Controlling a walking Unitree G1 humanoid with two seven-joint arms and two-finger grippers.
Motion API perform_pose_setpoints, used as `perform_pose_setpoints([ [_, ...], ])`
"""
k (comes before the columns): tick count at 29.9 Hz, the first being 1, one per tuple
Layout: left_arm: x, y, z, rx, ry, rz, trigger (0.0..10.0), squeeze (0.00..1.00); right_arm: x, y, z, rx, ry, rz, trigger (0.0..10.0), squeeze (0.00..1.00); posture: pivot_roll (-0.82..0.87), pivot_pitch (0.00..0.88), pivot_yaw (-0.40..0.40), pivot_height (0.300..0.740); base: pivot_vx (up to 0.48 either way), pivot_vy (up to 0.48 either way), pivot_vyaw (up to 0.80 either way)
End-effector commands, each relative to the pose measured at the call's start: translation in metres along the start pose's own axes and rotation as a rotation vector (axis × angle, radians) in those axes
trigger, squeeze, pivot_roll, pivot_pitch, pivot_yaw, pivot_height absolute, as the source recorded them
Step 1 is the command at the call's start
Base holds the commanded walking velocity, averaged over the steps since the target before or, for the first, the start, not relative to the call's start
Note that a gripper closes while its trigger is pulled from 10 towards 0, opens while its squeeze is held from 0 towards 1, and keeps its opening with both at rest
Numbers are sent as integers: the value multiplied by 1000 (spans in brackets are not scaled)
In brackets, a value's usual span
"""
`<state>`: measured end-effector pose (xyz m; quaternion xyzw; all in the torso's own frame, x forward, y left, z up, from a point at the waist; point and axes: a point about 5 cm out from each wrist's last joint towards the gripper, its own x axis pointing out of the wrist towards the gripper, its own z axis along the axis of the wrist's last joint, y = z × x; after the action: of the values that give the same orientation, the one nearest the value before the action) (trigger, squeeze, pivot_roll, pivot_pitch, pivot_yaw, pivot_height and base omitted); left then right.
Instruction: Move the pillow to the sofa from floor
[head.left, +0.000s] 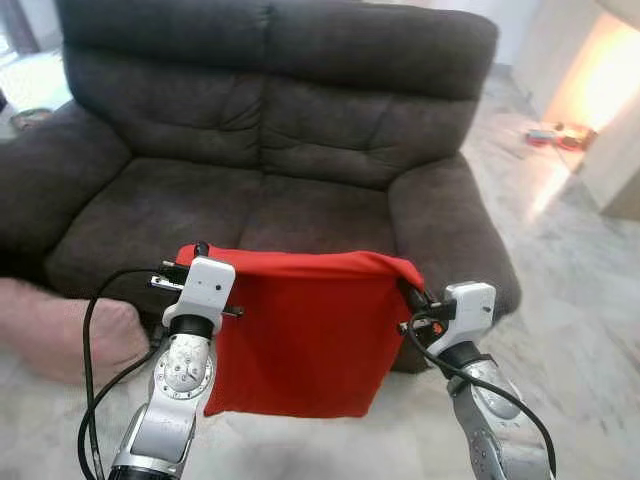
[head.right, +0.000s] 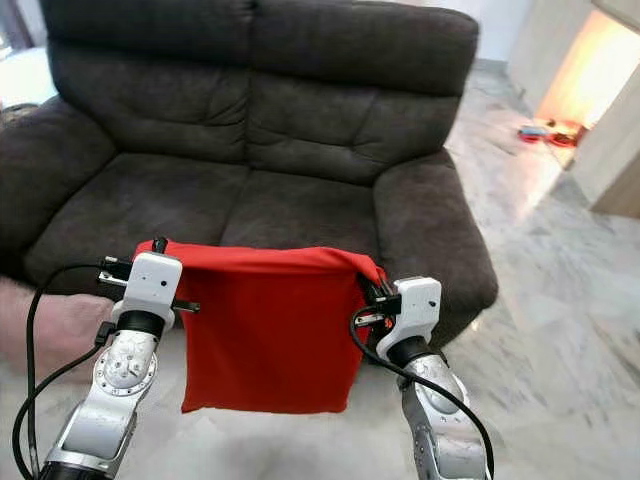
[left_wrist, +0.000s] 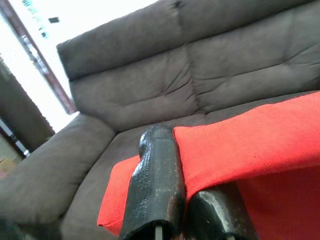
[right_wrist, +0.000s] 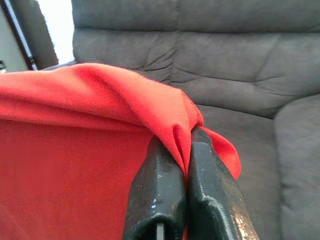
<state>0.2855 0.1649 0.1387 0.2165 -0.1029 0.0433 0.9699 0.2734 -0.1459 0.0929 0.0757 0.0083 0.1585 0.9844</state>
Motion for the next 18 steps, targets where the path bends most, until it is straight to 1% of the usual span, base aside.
perform_pose_setpoints([
  [1,9,18,27,-17,-115,87,10000,0,-2,-9,17,-12,-67,-35,10000,0,145,23,-86,740,307,0,0],
  [4,9,18,27,-16,-117,88,10000,0,-1,-6,17,-12,-69,-18,10000,0,144,24,-85,740,308,0,0],
  [18,12,22,32,-15,-133,102,10000,0,0,-4,21,-4,-88,-13,10000,0,148,23,-84,740,320,0,0],
])
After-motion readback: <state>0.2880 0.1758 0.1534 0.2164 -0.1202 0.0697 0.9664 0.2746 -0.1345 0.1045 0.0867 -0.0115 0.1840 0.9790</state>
